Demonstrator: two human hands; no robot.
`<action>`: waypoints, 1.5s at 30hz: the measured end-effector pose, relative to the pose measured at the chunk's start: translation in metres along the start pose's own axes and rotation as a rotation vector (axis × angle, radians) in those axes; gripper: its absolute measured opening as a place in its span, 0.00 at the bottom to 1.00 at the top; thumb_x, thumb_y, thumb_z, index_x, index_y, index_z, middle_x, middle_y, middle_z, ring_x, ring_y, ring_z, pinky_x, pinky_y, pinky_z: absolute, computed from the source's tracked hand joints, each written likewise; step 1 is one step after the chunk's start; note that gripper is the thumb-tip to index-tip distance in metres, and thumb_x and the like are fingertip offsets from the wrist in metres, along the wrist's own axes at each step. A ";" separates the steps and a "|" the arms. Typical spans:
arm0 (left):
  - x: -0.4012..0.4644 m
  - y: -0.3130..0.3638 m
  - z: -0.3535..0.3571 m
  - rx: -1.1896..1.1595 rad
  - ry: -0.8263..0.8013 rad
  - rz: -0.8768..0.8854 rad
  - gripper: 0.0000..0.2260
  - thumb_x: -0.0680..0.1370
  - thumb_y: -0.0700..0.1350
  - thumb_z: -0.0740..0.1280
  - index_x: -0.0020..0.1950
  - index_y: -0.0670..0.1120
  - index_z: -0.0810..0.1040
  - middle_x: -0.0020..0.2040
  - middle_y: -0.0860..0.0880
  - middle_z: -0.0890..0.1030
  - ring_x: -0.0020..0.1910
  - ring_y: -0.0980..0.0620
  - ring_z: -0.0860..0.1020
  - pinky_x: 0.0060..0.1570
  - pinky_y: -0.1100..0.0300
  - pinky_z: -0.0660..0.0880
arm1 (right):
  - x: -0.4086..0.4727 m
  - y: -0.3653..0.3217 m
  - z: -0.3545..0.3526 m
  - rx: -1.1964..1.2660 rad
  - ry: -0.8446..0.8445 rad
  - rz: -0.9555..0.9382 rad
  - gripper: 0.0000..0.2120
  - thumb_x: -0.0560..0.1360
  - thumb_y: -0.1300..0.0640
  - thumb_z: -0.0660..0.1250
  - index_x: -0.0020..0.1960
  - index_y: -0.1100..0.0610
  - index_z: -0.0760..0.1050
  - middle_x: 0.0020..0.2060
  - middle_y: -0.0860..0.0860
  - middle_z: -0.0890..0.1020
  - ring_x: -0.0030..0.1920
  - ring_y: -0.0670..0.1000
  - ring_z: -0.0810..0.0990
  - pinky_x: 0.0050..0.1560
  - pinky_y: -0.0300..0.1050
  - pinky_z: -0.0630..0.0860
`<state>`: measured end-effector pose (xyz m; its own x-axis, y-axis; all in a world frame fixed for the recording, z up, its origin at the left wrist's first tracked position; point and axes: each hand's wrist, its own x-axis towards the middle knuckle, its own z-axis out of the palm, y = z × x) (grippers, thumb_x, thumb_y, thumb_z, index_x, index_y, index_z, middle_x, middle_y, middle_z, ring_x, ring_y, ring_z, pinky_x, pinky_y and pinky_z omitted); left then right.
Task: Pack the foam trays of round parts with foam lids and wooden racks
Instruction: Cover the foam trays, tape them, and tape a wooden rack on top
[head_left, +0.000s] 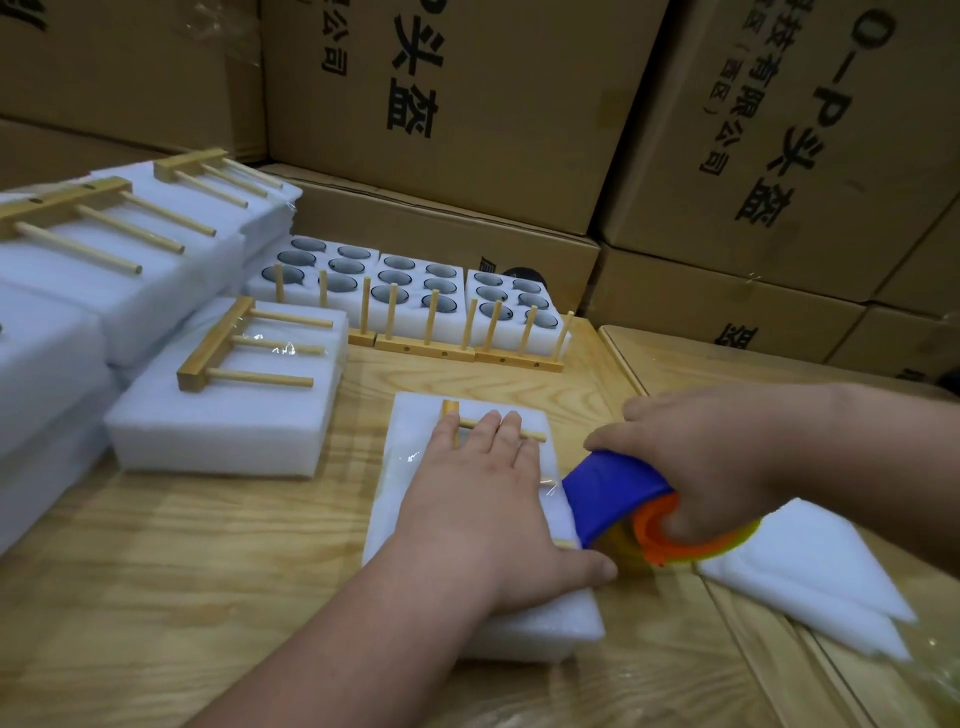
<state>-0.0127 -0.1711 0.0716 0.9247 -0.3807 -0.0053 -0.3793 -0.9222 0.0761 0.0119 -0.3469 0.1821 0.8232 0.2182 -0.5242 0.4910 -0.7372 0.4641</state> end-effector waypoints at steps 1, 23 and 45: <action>0.000 0.000 0.000 0.001 0.005 -0.002 0.56 0.67 0.83 0.50 0.84 0.49 0.43 0.84 0.48 0.40 0.82 0.51 0.37 0.77 0.41 0.32 | -0.002 0.005 0.003 0.091 -0.024 0.022 0.43 0.65 0.24 0.65 0.75 0.34 0.54 0.58 0.42 0.70 0.59 0.50 0.75 0.58 0.52 0.77; 0.000 -0.001 0.003 0.010 -0.004 0.008 0.55 0.69 0.82 0.48 0.83 0.47 0.42 0.83 0.46 0.38 0.81 0.50 0.34 0.74 0.38 0.30 | 0.060 -0.012 0.080 0.615 0.890 0.590 0.19 0.69 0.36 0.75 0.44 0.46 0.70 0.38 0.44 0.77 0.38 0.51 0.76 0.38 0.48 0.71; -0.018 -0.029 -0.011 -0.792 0.362 -0.020 0.33 0.74 0.61 0.57 0.80 0.64 0.58 0.80 0.67 0.48 0.77 0.68 0.35 0.77 0.59 0.33 | 0.069 -0.114 0.085 2.614 0.941 0.122 0.13 0.85 0.61 0.57 0.63 0.60 0.78 0.50 0.53 0.88 0.48 0.48 0.87 0.37 0.36 0.81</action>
<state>-0.0185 -0.1371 0.0802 0.9357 -0.1959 0.2935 -0.3524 -0.5585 0.7509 -0.0119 -0.3018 0.0327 0.9587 -0.2714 -0.0851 0.0408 0.4272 -0.9032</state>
